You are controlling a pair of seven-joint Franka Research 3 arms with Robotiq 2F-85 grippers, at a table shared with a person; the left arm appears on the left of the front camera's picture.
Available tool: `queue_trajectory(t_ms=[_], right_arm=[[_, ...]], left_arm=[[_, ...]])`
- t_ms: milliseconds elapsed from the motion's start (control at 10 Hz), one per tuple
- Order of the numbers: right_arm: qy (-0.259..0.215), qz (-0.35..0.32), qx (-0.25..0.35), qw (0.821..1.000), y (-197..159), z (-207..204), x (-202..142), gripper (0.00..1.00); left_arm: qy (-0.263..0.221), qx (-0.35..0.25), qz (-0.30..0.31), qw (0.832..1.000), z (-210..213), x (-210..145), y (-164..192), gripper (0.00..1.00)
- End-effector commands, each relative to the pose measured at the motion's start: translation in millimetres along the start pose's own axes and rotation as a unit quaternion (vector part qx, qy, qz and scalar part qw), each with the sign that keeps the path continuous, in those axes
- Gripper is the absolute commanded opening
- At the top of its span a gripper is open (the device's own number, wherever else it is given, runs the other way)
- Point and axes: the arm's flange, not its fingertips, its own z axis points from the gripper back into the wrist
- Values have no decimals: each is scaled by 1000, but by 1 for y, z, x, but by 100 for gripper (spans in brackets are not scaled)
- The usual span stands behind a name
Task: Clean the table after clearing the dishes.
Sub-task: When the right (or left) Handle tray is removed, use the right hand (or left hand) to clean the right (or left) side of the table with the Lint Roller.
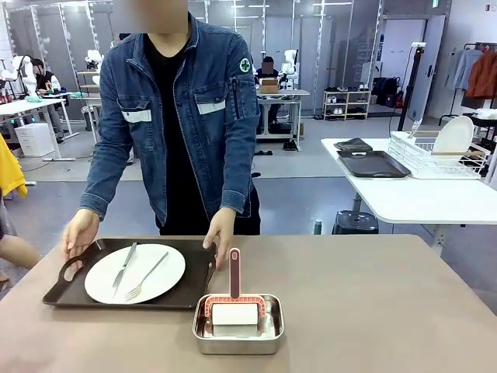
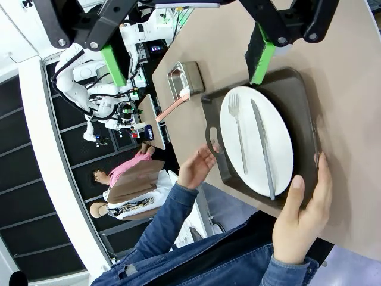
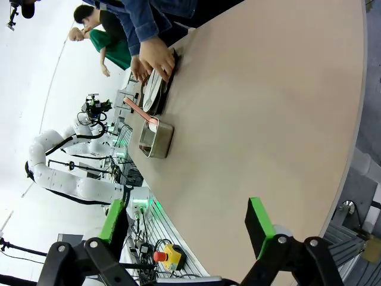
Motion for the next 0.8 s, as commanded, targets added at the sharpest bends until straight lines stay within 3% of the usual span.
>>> queue_trajectory(t_ms=[0,400,700], right_arm=[[-4,-2,-2,1000,2,-2,1,100],[-4,-2,-2,1000,2,-2,1,100],[-4,-2,-2,1000,2,-2,1,100]], left_arm=[[3,-1,-5,1000,3,-2,-1,100],[0,0,0,1000,0,0,0,100],[31,33,-69,997,-71,-20,-44,100]])
